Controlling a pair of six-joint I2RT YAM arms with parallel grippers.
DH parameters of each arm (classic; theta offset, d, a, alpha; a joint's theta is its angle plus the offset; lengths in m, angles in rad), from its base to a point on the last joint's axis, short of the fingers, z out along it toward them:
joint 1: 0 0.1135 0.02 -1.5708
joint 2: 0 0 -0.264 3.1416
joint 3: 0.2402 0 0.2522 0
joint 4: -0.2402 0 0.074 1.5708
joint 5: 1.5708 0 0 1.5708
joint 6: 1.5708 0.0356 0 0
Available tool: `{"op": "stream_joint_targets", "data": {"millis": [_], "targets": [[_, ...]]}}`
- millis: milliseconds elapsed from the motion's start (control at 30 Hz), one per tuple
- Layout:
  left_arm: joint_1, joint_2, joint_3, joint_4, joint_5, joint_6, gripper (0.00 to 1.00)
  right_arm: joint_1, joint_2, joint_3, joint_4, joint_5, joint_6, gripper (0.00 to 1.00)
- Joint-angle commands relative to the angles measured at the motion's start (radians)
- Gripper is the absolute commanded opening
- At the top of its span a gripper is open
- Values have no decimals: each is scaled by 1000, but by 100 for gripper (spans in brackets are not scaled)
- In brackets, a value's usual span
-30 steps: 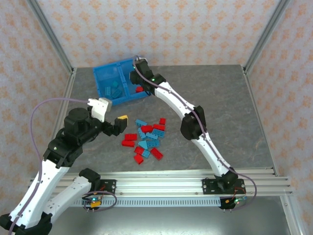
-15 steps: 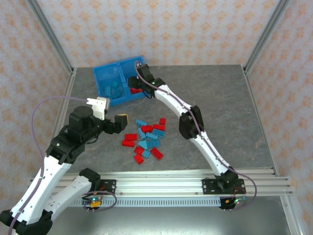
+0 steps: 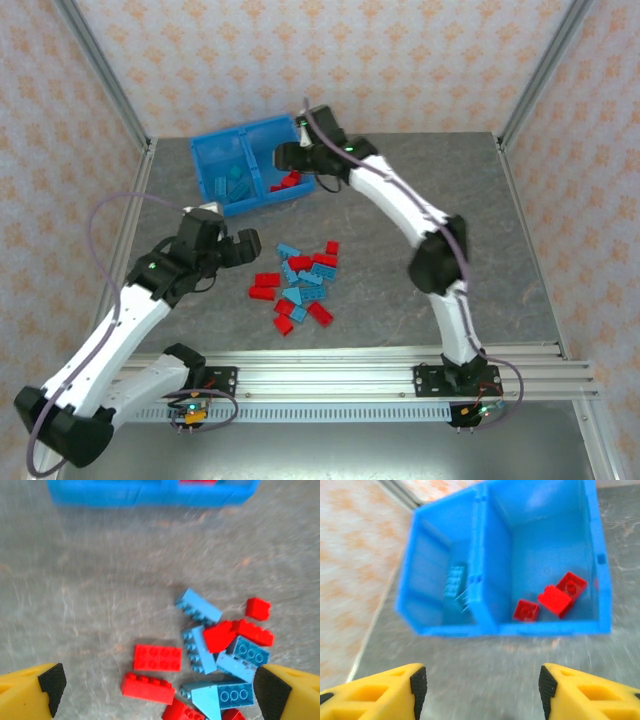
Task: Sort the legos into containers by color
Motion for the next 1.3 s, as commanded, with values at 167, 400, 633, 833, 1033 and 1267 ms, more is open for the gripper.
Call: {"op": "stream_joint_targets", "data": {"millis": [167,400,633,833,1033,1267], "targets": [[-54,179,-114,14,148,12,100,0,-605,-602,-44,-151,-72,91],[-74,366,-117,103,149,116,99,-1,-759,-753,-123,-99,-77,99],[-87,469,-118,175,180,144,93,0,-723,-730,-184,-6,-79,100],[-87,523,-131,152,99,140,76,0,-676,-715,-178,-29,-65,99],[-87,528,-156,169,98,117,58,-1,-671,-717,-171,-16,-44,98],[-88,374,-15,89,67,98,51,-1,-707,-751,-87,-122,7,98]]}}
